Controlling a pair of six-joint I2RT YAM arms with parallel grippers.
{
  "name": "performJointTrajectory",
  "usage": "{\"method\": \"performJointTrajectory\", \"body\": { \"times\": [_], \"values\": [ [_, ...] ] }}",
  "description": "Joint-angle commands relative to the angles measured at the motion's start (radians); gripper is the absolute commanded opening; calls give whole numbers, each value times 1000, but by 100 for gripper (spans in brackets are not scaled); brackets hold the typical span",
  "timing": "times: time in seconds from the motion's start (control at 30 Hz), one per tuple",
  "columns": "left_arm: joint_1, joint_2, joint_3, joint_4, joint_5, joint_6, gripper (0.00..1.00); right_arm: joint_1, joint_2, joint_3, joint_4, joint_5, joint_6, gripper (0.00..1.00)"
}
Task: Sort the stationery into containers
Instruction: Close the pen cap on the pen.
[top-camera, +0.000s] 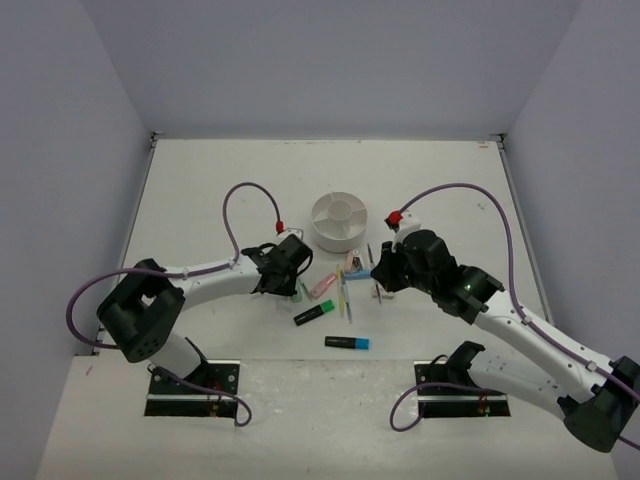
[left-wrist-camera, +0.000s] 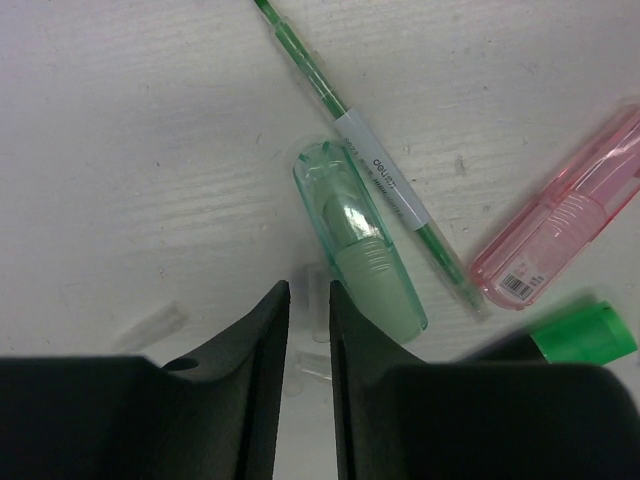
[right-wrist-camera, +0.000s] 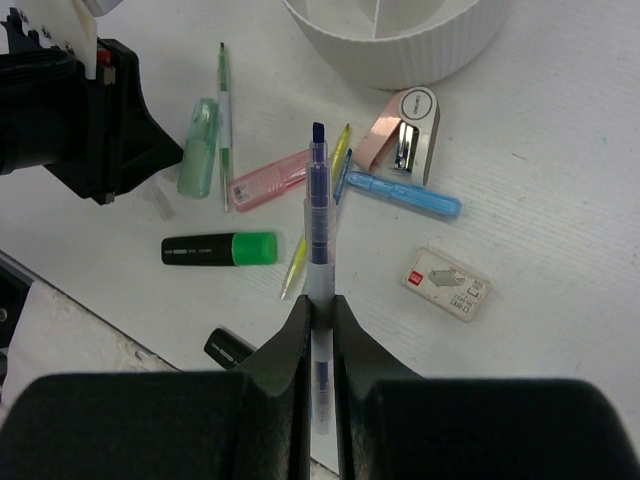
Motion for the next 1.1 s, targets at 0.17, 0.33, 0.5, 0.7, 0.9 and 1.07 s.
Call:
{"method": "performJointTrajectory", "body": {
  "times": [0.17,0.33,0.5,0.7,0.9,1.07],
  "values": [
    [7,40,-33,76,20,20,23,-3,7,23,27,-23,-22,0],
    [6,81,-29,78,17,14,5,-3,-6,23,24,-30,-17,0],
    [6,31,-16,48,-9,-8,0,-3,-33,21,39,-56,-9,0],
    [3,-147,70,-18,-111,-68,0,-2,-121,-94,258,-334,11,0],
    [-2,-437,7,292,43,-104,0,2,-106,-297,781,-488,193,0],
    [-2,-630,-164,728,237,-113,0,32,-29,-334,983,-541,262,0]
  ]
}}
